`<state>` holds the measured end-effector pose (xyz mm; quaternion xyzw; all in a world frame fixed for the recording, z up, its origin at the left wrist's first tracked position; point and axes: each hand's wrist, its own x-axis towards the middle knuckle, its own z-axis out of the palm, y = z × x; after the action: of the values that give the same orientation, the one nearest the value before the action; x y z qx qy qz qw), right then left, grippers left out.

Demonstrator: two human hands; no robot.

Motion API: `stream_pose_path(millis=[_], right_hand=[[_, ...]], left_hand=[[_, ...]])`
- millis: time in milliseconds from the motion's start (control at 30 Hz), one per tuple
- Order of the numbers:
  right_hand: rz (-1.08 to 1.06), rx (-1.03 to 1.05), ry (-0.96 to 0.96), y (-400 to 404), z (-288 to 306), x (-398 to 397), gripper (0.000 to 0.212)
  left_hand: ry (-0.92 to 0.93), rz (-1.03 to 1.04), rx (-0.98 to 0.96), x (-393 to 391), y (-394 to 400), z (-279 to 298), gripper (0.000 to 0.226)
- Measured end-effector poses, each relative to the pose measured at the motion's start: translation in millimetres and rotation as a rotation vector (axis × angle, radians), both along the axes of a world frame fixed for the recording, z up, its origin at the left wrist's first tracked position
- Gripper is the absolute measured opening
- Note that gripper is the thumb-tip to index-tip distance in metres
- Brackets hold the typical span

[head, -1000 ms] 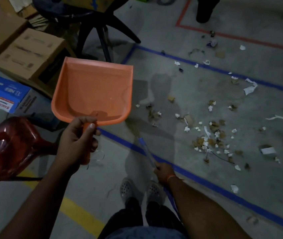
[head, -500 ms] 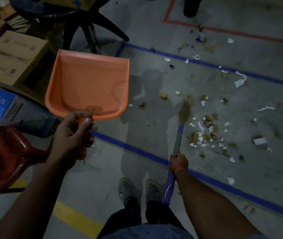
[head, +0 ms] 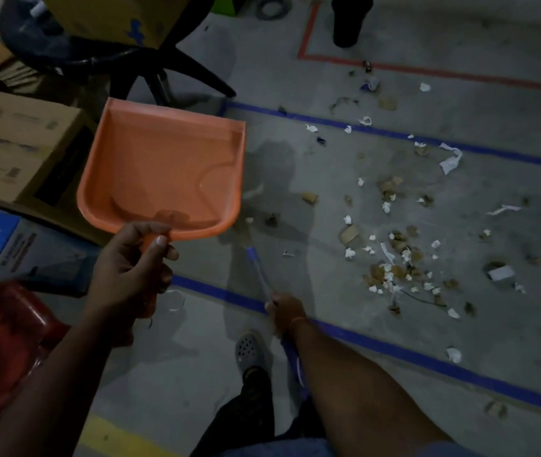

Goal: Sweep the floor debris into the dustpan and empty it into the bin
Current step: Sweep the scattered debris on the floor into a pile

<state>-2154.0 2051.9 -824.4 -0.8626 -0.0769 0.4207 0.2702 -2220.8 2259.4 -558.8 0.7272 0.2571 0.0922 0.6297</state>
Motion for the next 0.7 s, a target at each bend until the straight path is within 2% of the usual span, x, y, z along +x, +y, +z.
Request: stream_pose_path(millis=[133, 233, 333, 467, 500, 567, 700], right_hand=[[-0.078, -0.004, 0.095, 47.2, -9.3, 6.9, 0.039], [-0.258, -0.014, 0.137, 49.7, -12.4, 18.0, 0.039], [-0.513, -0.017, 0.161, 23.7, -23.4, 36.7, 0.034], [-0.790, -0.034, 0.144, -47.1, -71.2, 70.5, 0.029], [-0.848, -0.035, 0.141, -64.7, -70.7, 78.4, 0.024], [-0.942, -0.063, 0.101, -86.7, -31.6, 87.7, 0.016], [-1.016, -0.097, -0.044, -117.3, -1.7, 85.6, 0.015]], left_hand=[[-0.005, -0.043, -0.027, -0.7, 28.7, 0.8, 0.010], [0.068, -0.029, -0.078, -2.8, 42.9, -5.3, 0.015], [0.067, -0.030, -0.041, 0.0, 50.4, -13.7, 0.012], [0.040, -0.073, -0.064, 6.5, 51.3, -22.0, 0.015], [0.041, -0.088, -0.069, 7.8, 49.8, -23.6, 0.015], [0.040, -0.122, -0.073, 10.9, 45.2, -25.7, 0.014], [0.043, -0.159, -0.062, 20.1, 27.0, -25.6, 0.013]])
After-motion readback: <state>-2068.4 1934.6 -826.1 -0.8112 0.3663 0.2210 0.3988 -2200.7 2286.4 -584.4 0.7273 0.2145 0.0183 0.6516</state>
